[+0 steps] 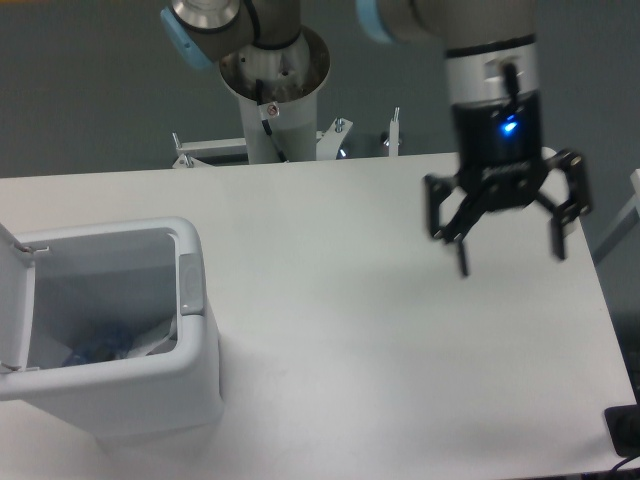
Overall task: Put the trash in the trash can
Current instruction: 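Release the bottle into the bin and raise the gripper away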
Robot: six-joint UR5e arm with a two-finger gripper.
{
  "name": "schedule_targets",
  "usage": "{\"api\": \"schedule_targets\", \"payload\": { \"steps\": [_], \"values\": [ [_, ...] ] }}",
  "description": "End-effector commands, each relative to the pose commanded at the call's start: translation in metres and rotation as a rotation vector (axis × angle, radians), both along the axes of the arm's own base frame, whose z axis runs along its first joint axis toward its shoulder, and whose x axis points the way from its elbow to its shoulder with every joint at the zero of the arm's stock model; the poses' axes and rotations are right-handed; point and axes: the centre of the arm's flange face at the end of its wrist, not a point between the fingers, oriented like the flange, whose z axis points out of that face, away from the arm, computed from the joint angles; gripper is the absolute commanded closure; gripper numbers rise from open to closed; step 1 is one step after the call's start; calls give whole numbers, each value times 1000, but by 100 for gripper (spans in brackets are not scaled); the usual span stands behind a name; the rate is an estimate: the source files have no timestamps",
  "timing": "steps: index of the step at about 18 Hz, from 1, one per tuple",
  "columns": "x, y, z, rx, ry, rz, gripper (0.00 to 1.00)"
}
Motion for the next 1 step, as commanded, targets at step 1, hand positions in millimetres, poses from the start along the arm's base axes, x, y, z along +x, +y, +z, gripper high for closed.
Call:
{"api": "schedule_targets", "payload": {
  "steps": [1],
  "values": [
    [-2, -9, 2, -1, -5, 14, 0]
  ]
}}
